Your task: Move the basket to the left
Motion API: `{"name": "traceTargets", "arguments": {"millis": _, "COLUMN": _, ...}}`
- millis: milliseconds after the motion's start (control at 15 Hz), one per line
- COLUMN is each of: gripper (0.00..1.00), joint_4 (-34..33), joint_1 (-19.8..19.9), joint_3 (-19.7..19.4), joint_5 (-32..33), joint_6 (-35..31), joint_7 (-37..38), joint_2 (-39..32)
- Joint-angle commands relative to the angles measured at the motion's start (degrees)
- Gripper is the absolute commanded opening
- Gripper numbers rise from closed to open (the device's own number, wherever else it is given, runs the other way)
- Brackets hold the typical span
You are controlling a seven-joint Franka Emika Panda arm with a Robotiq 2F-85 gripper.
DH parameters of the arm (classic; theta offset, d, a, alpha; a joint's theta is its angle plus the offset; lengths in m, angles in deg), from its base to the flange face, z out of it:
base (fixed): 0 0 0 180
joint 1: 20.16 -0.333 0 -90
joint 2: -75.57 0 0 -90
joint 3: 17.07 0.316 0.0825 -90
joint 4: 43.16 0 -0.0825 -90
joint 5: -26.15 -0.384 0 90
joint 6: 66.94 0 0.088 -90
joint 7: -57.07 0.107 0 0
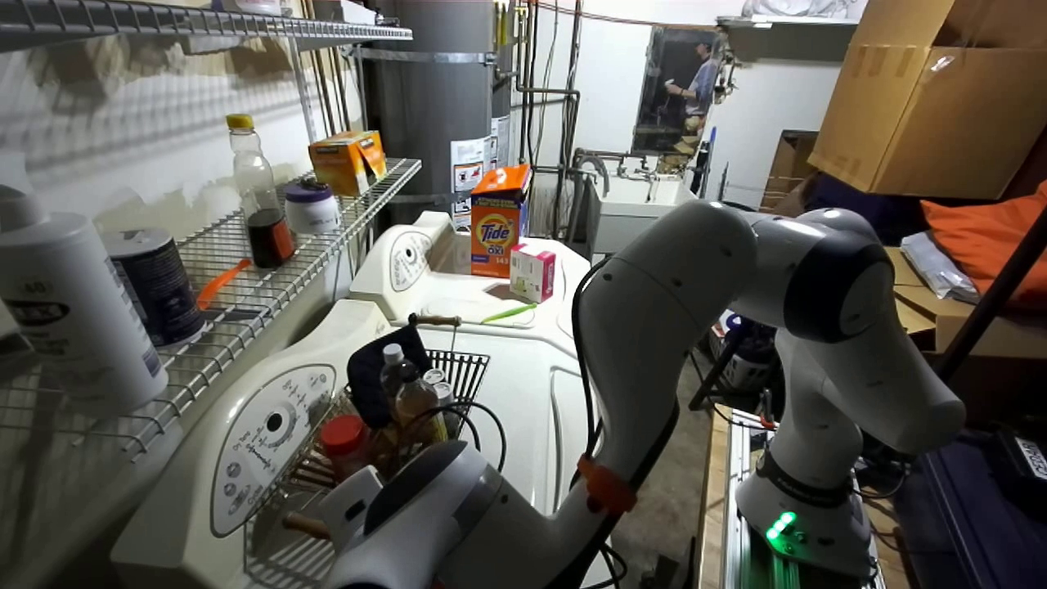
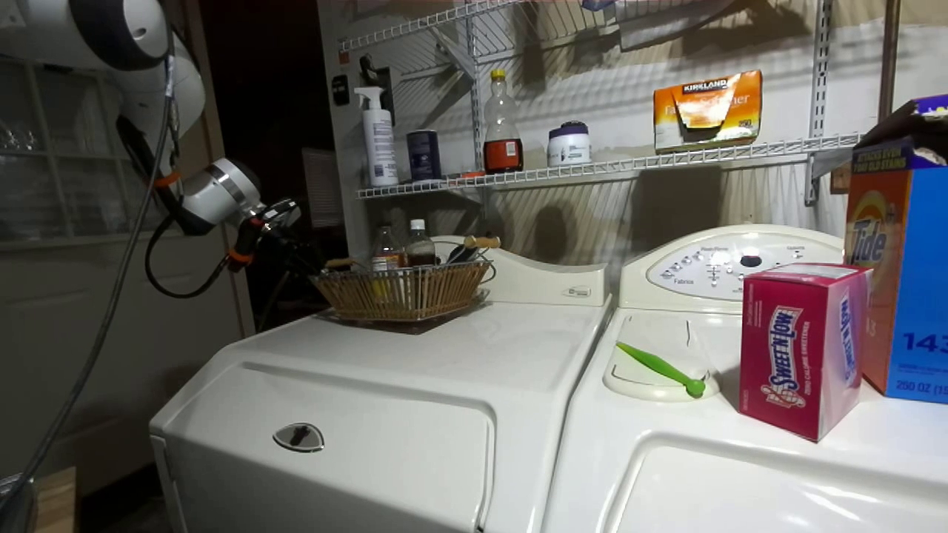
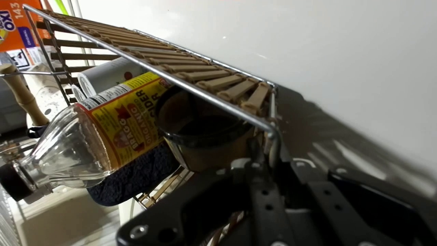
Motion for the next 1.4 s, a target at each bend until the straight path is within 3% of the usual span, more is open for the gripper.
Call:
{"name": "traceTargets", "arguments": {"millis": 0, "gripper": 0.03, "joint_4": -9.1, "joint_1": -5.4, "joint_3": -2.3, "joint_5": 1.7, "joint_6": 8.6, "joint_7": -4.7, "joint_2": -2.6}}
{"name": "traceTargets", "arguments": {"millis": 400, "gripper": 0.03, "joint_4": -14.7, "joint_1": -8.6, "joint_3": -4.1, "joint_5": 1.8, "joint_6": 6.6, "joint_7": -9.2, "joint_2": -6.2}}
{"name": "traceTargets", "arguments": {"millis": 467, "gripper": 0.14, "joint_4": -15.1, "joint_1": -8.7, "joint_3": -4.3, "joint_5": 1.4, "joint_6": 6.3, "joint_7": -9.9, "joint_2": -6.6}}
{"name": "traceTargets", "arguments": {"millis": 533, "gripper": 0.36, "joint_4": -15.5, "joint_1": -8.7, "joint_3": -4.6, "joint_5": 1.2, "joint_6": 5.9, "joint_7": -10.3, "joint_2": -6.9}}
{"name": "traceTargets", "arguments": {"millis": 800, "gripper": 0.47, "joint_4": -16.3, "joint_1": -9.1, "joint_3": -6.0, "joint_5": 1.1, "joint_6": 5.6, "joint_7": -11.4, "joint_2": -7.1}}
{"name": "traceTargets", "arguments": {"millis": 1200, "gripper": 0.87, "joint_4": -18.3, "joint_1": -9.9, "joint_3": -7.2, "joint_5": 1.2, "joint_6": 4.8, "joint_7": -16.0, "joint_2": -6.6}}
{"name": "traceTargets", "arguments": {"millis": 1333, "gripper": 0.99, "joint_4": -18.0, "joint_1": -8.6, "joint_3": -5.7, "joint_5": 0.2, "joint_6": 2.6, "joint_7": -17.0, "joint_2": -5.4}}
